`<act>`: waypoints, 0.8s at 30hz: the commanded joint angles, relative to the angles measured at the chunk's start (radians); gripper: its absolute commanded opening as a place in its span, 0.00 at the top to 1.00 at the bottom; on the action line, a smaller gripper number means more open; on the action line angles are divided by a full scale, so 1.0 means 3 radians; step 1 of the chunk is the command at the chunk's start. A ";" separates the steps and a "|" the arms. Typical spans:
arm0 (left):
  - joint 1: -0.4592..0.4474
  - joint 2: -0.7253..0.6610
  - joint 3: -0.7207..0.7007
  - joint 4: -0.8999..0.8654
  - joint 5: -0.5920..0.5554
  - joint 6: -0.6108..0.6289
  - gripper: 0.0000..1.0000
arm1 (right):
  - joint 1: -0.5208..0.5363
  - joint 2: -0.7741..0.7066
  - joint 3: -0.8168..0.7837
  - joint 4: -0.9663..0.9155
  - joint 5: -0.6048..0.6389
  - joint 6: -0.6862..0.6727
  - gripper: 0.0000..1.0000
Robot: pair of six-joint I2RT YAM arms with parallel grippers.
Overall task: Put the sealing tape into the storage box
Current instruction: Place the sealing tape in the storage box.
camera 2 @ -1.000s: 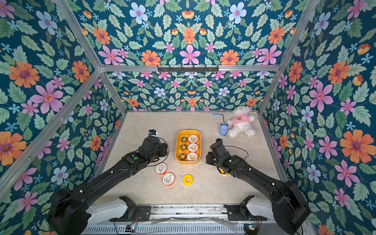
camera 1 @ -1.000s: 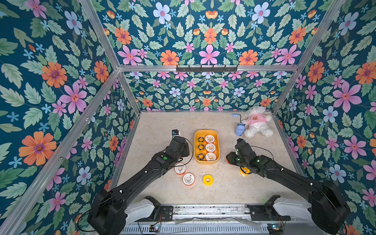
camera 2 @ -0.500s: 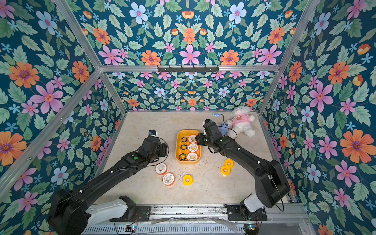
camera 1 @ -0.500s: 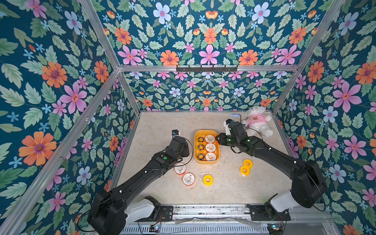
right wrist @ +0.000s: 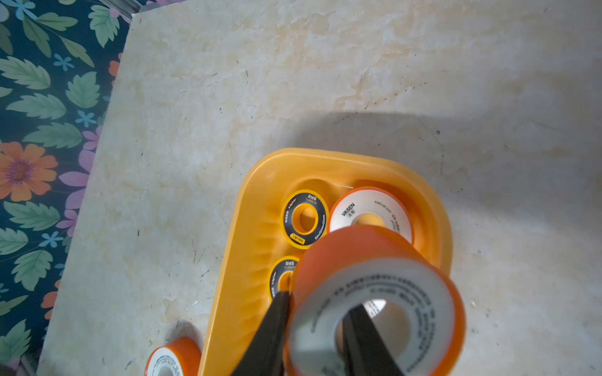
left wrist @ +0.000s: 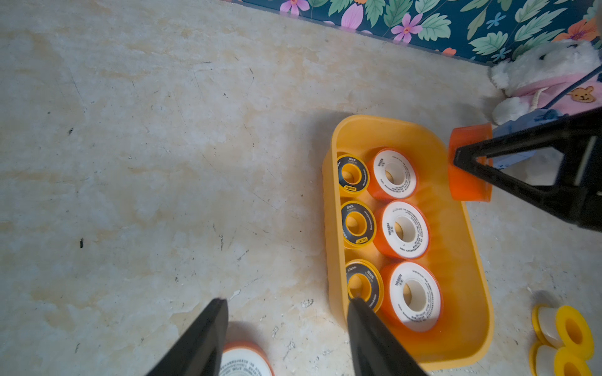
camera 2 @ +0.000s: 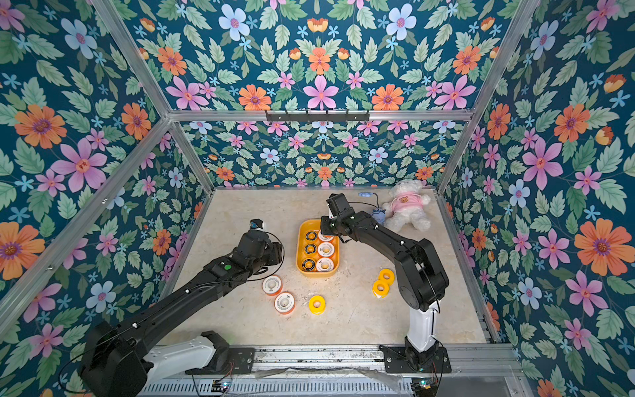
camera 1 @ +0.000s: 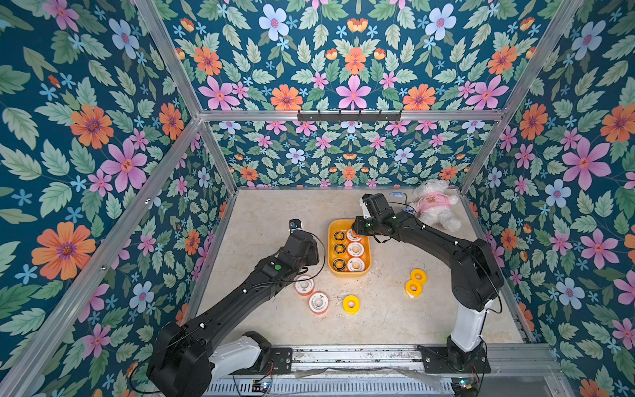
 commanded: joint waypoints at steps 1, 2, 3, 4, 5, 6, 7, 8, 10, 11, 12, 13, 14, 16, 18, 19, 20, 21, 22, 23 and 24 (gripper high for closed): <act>0.0008 -0.0015 0.0008 -0.0009 -0.0003 -0.0003 0.36 | 0.0021 0.0119 0.0148 -0.0196 0.0089 -0.0118 0.79; 0.0009 -0.0023 0.0003 -0.0009 -0.0003 -0.0004 0.36 | 0.0033 0.0156 0.0204 -0.0223 0.0109 -0.0128 0.79; 0.0009 -0.0027 -0.0002 -0.0007 -0.0008 -0.0008 0.36 | 0.0047 0.0205 0.0260 -0.0263 0.0137 -0.0144 0.79; 0.0009 -0.0031 -0.0005 -0.0006 -0.0012 -0.0011 0.36 | 0.0062 0.0253 0.0319 -0.0313 0.0173 -0.0157 0.79; 0.0010 -0.0036 -0.0012 -0.0001 -0.0014 -0.0013 0.35 | 0.0073 0.0293 0.0359 -0.0340 0.0201 -0.0167 0.79; 0.0006 -0.0043 -0.0018 -0.0004 -0.0015 -0.0013 0.36 | 0.0088 0.0334 0.0413 -0.0368 0.0229 -0.0179 0.79; 0.0011 -0.0044 -0.0017 -0.0004 -0.0016 -0.0013 0.36 | 0.0100 0.0375 0.0455 -0.0393 0.0250 -0.0186 0.79; 0.0009 -0.0050 -0.0018 -0.0009 -0.0016 -0.0013 0.36 | 0.0110 0.0406 0.0492 -0.0419 0.0271 -0.0193 0.79; 0.0014 -0.0046 -0.0018 -0.0007 -0.0018 -0.0013 0.36 | 0.0131 0.0482 0.0574 -0.0473 0.0333 -0.0202 0.79; 0.0014 -0.0055 -0.0018 -0.0008 -0.0018 -0.0008 0.36 | 0.0143 0.0516 0.0608 -0.0502 0.0360 -0.0207 0.79; 0.0015 -0.0052 -0.0022 -0.0008 -0.0018 -0.0010 0.36 | 0.0154 0.0545 0.0649 -0.0537 0.0409 -0.0203 0.79; 0.0014 -0.0059 -0.0024 -0.0006 -0.0018 -0.0009 0.36 | 0.0164 0.0576 0.0678 -0.0564 0.0460 -0.0203 0.79; 0.0018 -0.0057 -0.0024 -0.0014 -0.0018 -0.0008 0.36 | 0.0175 0.0591 0.0702 -0.0579 0.0493 -0.0207 0.79; 0.0019 -0.0060 -0.0029 -0.0014 -0.0018 -0.0008 0.36 | 0.0188 0.0634 0.0741 -0.0613 0.0541 -0.0203 0.79; 0.0022 -0.0062 -0.0028 -0.0015 -0.0016 -0.0006 0.36 | 0.0192 0.0666 0.0779 -0.0636 0.0586 -0.0203 0.79; 0.0020 -0.0068 -0.0029 -0.0023 -0.0018 -0.0003 0.36 | 0.0190 0.0685 0.0802 -0.0648 0.0601 -0.0204 0.79; 0.0023 -0.0071 -0.0031 -0.0025 -0.0018 -0.0005 0.36 | 0.0190 0.0701 0.0827 -0.0664 0.0617 -0.0204 0.79; 0.0027 -0.0076 -0.0034 -0.0023 -0.0019 -0.0005 0.36 | 0.0195 0.0714 0.0851 -0.0679 0.0629 -0.0204 0.79; 0.0024 -0.0075 -0.0031 -0.0024 -0.0023 -0.0006 0.36 | 0.0197 0.0731 0.0874 -0.0703 0.0643 -0.0204 0.79; 0.0024 -0.0079 -0.0039 -0.0025 -0.0024 -0.0008 0.36 | 0.0201 0.0751 0.0893 -0.0717 0.0653 -0.0204 0.78; 0.0024 -0.0078 -0.0039 -0.0023 -0.0024 -0.0004 0.35 | 0.0199 0.0770 0.0911 -0.0731 0.0663 -0.0203 0.78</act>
